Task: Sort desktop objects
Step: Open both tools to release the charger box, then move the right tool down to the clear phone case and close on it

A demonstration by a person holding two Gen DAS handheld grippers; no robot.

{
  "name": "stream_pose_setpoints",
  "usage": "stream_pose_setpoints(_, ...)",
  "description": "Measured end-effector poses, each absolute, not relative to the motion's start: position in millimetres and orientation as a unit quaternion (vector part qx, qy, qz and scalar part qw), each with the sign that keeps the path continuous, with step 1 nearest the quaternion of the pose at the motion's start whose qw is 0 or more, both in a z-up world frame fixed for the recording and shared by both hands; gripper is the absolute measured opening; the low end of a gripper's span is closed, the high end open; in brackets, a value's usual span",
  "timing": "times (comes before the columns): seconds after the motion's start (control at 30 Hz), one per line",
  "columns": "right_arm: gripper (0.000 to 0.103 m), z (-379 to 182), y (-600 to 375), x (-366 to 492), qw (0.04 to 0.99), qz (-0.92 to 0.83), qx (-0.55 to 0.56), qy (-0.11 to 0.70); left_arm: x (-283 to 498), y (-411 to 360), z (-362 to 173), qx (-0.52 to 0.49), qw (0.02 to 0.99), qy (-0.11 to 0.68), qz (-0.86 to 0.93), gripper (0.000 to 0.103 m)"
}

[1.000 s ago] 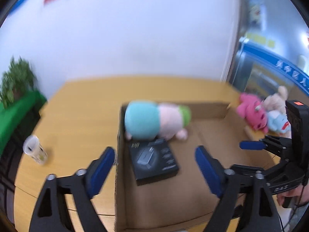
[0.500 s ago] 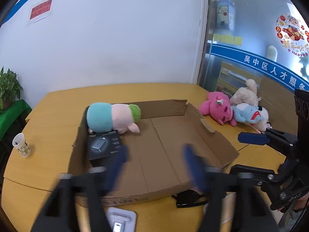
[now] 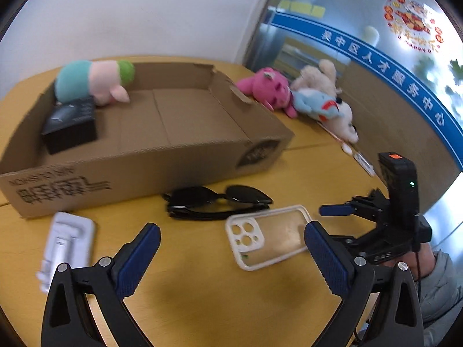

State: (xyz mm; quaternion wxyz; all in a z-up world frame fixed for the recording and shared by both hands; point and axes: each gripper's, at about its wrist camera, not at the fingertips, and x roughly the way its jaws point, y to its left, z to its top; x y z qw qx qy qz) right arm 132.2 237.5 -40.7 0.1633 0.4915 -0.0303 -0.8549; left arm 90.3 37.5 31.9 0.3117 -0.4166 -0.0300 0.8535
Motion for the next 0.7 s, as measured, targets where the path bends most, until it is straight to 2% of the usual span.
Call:
stream_pose_setpoints(0.2, 0.083, -62, 233, 128, 0.165, -0.846, 0.506, -0.034, 68, 68, -10, -0.472, 0.348, -0.049, 0.808, 0.101)
stream_pose_setpoints(0.23, 0.083, -63, 231, 127, 0.166, -0.847, 0.505, -0.029, 66, 71, -17, -0.482, 0.349, -0.054, 0.802, 0.098)
stream_pose_setpoints(0.33, 0.082, -62, 237, 125, 0.168, -0.849, 0.500, -0.040, 60, 78, -34, -0.515, 0.354, -0.065, 0.778, 0.079)
stream_pose_setpoints(0.4, 0.082, -61, 239, 125, 0.167, -0.851, 0.496, -0.048, 64, 79, -35, -0.513, 0.353, -0.062, 0.780, 0.074)
stream_pose_setpoints(0.5, 0.072, -61, 229, 124, 0.159, -0.856, 0.492, -0.033, 70, 78, -33, -0.512, 0.323, -0.028, 0.795, 0.067)
stream_pose_setpoints(0.57, 0.066, -60, 221, 124, 0.154, -0.860, 0.485, -0.036, 74, 72, -32, -0.511, 0.296, -0.006, 0.807, 0.050)
stream_pose_setpoints(0.67, 0.062, -59, 214, 123, 0.160, -0.862, 0.478, -0.045, 76, 48, -31, -0.517, 0.261, -0.014, 0.815, 0.033)
stream_pose_setpoints(0.7, 0.056, -60, 211, 123, 0.163, -0.862, 0.479, -0.042, 77, 43, -32, -0.517, 0.253, -0.011, 0.817, 0.030)
